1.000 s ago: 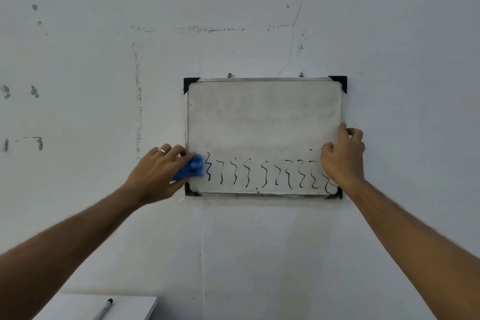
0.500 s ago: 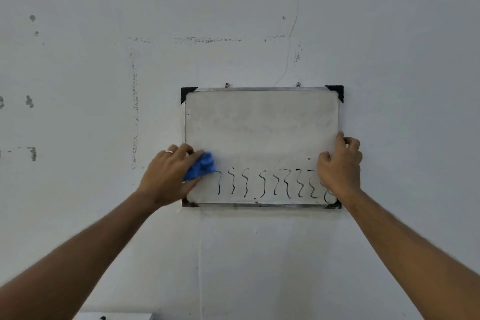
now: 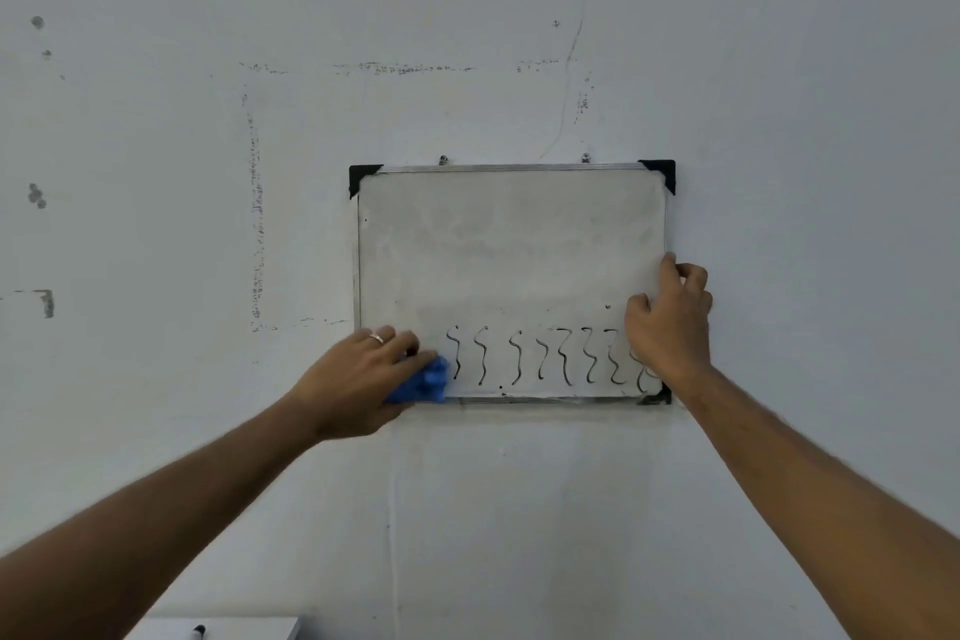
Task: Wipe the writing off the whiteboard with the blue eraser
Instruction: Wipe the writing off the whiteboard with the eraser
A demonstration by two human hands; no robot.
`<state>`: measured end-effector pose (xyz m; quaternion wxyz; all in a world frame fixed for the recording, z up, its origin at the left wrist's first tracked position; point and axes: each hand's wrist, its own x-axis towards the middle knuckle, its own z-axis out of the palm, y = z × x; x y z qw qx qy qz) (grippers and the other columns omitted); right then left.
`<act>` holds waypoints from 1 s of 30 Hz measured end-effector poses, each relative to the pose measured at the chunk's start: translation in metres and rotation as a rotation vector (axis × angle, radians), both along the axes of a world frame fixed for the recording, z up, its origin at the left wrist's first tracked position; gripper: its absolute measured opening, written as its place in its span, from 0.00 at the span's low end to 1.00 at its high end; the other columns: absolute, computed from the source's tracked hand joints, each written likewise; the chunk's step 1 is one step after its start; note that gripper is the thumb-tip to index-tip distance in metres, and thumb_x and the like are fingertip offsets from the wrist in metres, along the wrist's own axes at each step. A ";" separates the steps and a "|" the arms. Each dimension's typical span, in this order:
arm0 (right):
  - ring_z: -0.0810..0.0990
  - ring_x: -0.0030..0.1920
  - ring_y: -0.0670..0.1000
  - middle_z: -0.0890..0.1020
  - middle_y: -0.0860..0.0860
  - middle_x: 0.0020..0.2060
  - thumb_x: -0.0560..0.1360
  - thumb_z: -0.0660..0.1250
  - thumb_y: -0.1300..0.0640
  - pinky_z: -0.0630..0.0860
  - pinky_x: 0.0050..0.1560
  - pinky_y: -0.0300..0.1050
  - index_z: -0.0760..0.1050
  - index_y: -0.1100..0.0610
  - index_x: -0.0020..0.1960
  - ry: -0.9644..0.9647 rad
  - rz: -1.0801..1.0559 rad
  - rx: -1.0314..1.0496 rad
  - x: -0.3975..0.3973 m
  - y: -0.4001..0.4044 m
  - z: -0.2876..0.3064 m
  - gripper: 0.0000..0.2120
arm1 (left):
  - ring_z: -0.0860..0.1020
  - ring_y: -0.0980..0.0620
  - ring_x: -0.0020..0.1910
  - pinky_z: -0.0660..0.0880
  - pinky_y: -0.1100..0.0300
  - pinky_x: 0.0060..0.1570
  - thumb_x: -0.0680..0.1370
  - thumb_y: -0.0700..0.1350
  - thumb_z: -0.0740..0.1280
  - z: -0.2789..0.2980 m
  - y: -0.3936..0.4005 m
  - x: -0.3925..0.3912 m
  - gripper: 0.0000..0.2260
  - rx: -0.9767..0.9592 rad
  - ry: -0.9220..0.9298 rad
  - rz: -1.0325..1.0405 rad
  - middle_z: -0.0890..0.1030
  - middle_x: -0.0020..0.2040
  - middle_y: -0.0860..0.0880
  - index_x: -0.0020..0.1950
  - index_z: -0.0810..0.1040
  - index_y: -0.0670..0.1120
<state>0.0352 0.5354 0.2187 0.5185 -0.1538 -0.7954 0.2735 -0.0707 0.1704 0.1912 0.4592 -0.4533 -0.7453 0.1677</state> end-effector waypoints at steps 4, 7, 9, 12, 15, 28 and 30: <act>0.63 0.67 0.59 0.60 0.54 0.71 0.79 0.58 0.57 0.74 0.59 0.58 0.55 0.58 0.79 0.003 0.005 -0.008 -0.001 0.000 0.000 0.29 | 0.77 0.44 0.46 0.73 0.53 0.42 0.74 0.55 0.71 0.007 0.004 0.000 0.27 0.505 -0.105 0.026 0.76 0.55 0.48 0.71 0.74 0.49; 0.63 0.67 0.60 0.61 0.54 0.71 0.79 0.58 0.57 0.73 0.59 0.56 0.55 0.58 0.79 0.005 0.014 0.001 -0.001 0.003 0.000 0.29 | 0.76 0.44 0.46 0.75 0.52 0.42 0.74 0.55 0.70 -0.017 0.021 0.004 0.27 0.467 -0.138 -0.049 0.76 0.55 0.48 0.71 0.73 0.49; 0.64 0.67 0.60 0.61 0.54 0.71 0.79 0.58 0.57 0.72 0.60 0.56 0.55 0.58 0.79 0.009 0.018 0.007 -0.001 0.004 -0.001 0.29 | 0.76 0.47 0.45 0.76 0.52 0.44 0.76 0.57 0.66 -0.020 0.023 0.004 0.26 0.192 -0.064 -0.055 0.76 0.56 0.49 0.72 0.72 0.49; 0.64 0.66 0.59 0.61 0.54 0.71 0.79 0.58 0.58 0.74 0.58 0.56 0.55 0.57 0.79 0.010 0.013 0.007 -0.001 0.003 -0.002 0.29 | 0.77 0.45 0.44 0.76 0.52 0.41 0.75 0.58 0.65 0.010 0.020 0.000 0.26 0.362 -0.052 -0.019 0.76 0.55 0.48 0.71 0.73 0.49; 0.64 0.65 0.59 0.61 0.54 0.70 0.79 0.58 0.57 0.76 0.56 0.59 0.55 0.57 0.79 0.005 0.003 -0.001 -0.001 0.002 -0.002 0.29 | 0.77 0.45 0.46 0.75 0.52 0.42 0.75 0.59 0.66 0.007 0.031 0.006 0.27 0.401 -0.091 -0.014 0.76 0.55 0.48 0.72 0.72 0.48; 0.63 0.67 0.59 0.61 0.55 0.71 0.80 0.58 0.58 0.69 0.55 0.49 0.55 0.57 0.79 0.018 0.022 0.013 -0.003 0.007 -0.002 0.29 | 0.76 0.47 0.46 0.76 0.52 0.45 0.75 0.59 0.65 -0.003 0.052 0.005 0.27 0.137 -0.040 -0.087 0.76 0.56 0.49 0.72 0.73 0.49; 0.63 0.67 0.59 0.61 0.55 0.70 0.79 0.58 0.58 0.70 0.53 0.49 0.54 0.57 0.79 0.018 0.021 0.014 -0.003 0.006 -0.003 0.29 | 0.77 0.45 0.46 0.76 0.51 0.44 0.75 0.59 0.65 0.021 0.049 0.001 0.27 0.265 -0.012 -0.059 0.76 0.55 0.48 0.71 0.74 0.49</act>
